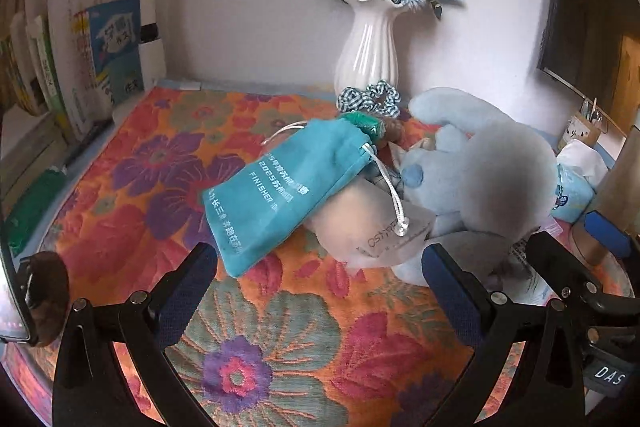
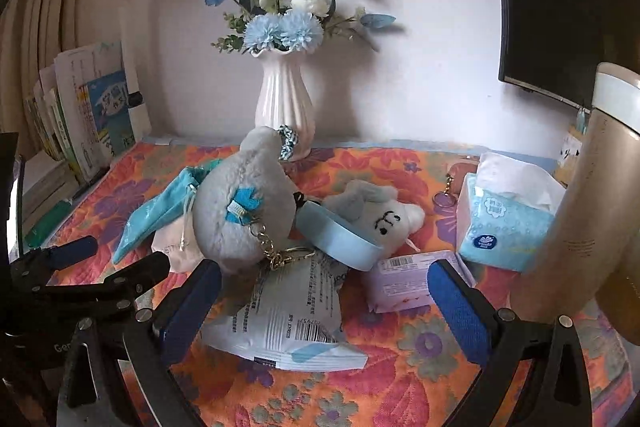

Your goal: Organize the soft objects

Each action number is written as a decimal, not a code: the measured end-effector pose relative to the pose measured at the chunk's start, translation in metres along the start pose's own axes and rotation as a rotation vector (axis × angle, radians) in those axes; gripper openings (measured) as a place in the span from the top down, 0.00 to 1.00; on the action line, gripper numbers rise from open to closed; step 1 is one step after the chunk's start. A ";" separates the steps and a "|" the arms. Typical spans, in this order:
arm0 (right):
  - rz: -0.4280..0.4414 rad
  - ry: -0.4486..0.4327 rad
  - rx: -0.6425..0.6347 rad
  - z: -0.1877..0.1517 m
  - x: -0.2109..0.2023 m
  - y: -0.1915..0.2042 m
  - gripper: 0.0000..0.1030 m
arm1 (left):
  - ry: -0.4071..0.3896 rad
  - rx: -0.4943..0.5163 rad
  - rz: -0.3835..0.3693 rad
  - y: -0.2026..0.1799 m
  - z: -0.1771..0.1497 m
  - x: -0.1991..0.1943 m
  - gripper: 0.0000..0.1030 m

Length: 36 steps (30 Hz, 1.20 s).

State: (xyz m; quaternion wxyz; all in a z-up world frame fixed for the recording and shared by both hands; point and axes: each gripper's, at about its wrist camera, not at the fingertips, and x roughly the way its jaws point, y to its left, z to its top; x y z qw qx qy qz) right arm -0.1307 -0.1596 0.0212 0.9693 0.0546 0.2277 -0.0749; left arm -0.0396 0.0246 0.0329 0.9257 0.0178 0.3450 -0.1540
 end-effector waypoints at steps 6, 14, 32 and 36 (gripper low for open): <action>0.007 -0.007 0.005 0.002 -0.003 -0.004 0.00 | 0.005 0.019 -0.005 -0.005 0.000 -0.001 0.01; 0.013 -0.011 0.017 0.001 -0.006 -0.006 0.00 | 0.009 0.046 0.009 -0.008 0.000 0.001 0.01; 0.012 -0.008 0.019 -0.001 -0.009 -0.002 0.00 | -0.017 0.075 0.021 -0.007 -0.002 0.003 0.01; 0.016 -0.005 0.017 -0.002 -0.009 -0.001 0.00 | -0.019 0.076 0.023 -0.007 -0.003 0.003 0.01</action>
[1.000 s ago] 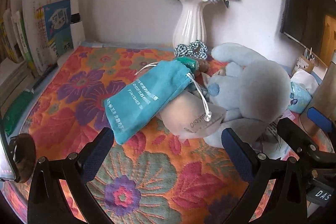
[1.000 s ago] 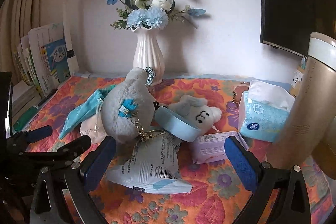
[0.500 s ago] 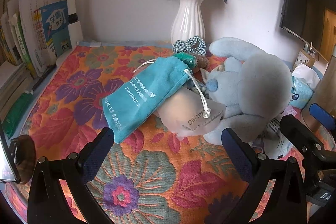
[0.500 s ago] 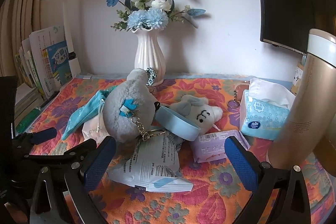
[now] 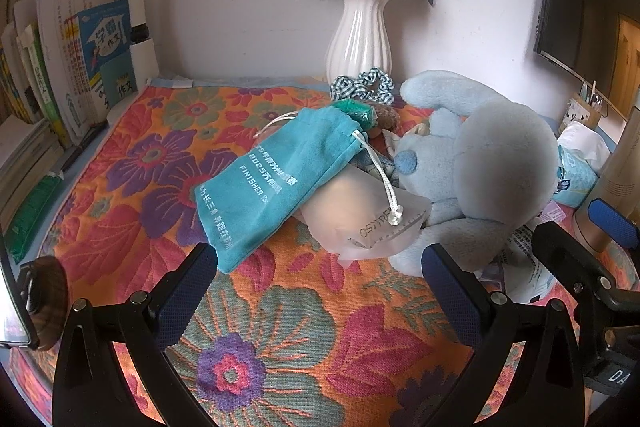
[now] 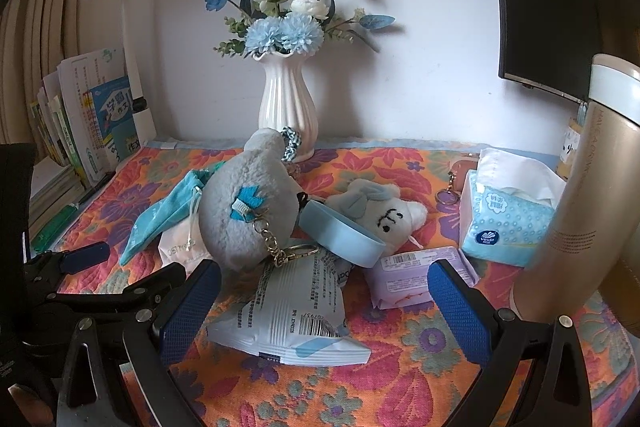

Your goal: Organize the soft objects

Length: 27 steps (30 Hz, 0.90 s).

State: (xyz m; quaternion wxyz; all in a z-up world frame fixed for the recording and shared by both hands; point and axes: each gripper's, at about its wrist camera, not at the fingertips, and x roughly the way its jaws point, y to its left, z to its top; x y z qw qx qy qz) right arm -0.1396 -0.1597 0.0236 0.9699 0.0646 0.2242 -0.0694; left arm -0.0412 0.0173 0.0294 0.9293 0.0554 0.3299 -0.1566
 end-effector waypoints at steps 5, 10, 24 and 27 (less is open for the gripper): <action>-0.001 0.001 -0.002 0.000 0.000 0.000 0.00 | 0.000 -0.001 0.003 0.000 0.000 0.000 0.01; -0.001 0.002 -0.002 0.000 0.000 0.001 0.00 | -0.001 -0.002 0.003 0.000 -0.001 0.000 0.01; -0.002 0.002 -0.001 0.000 0.001 0.001 0.00 | -0.039 0.020 0.027 -0.002 -0.001 0.000 0.01; -0.001 0.002 -0.002 0.000 0.001 0.001 0.00 | -0.040 0.020 0.027 -0.002 -0.001 0.000 0.01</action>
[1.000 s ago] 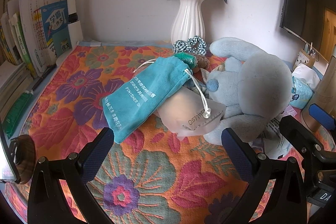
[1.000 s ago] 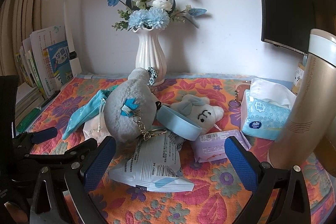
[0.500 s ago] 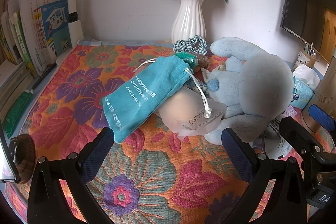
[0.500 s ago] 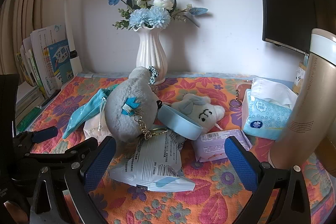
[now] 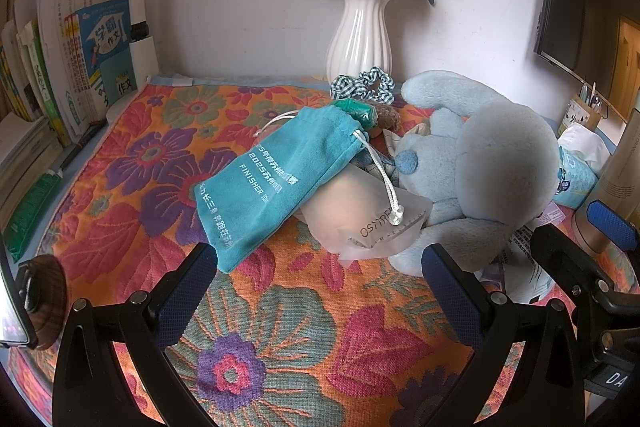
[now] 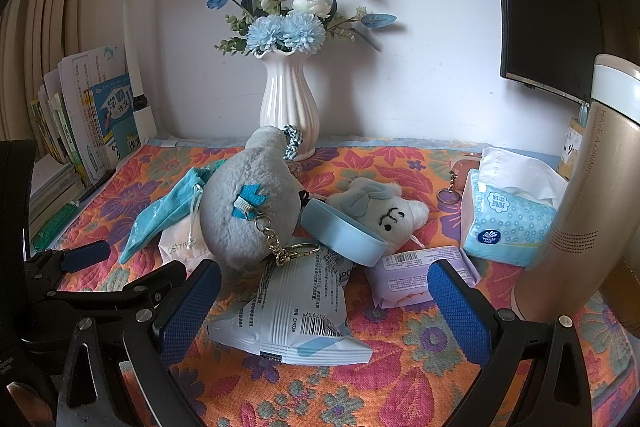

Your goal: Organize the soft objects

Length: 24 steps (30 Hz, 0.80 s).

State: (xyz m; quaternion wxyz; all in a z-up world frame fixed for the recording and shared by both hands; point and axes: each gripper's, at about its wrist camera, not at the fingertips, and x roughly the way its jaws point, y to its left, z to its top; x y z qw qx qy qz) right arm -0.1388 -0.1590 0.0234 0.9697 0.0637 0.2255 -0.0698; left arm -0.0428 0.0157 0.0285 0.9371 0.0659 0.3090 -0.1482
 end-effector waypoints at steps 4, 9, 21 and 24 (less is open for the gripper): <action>-0.001 0.000 0.000 0.000 0.000 0.000 0.00 | 0.000 0.000 0.000 -0.001 0.000 0.000 0.01; 0.000 0.002 -0.002 0.000 0.000 0.000 0.00 | -0.001 0.000 0.001 -0.001 0.000 0.000 0.01; -0.001 0.002 -0.001 0.000 0.000 0.001 0.00 | -0.002 0.000 0.003 -0.001 0.000 -0.001 0.01; 0.000 0.003 -0.001 0.000 0.000 0.001 0.00 | -0.003 0.001 0.003 -0.001 0.000 -0.001 0.01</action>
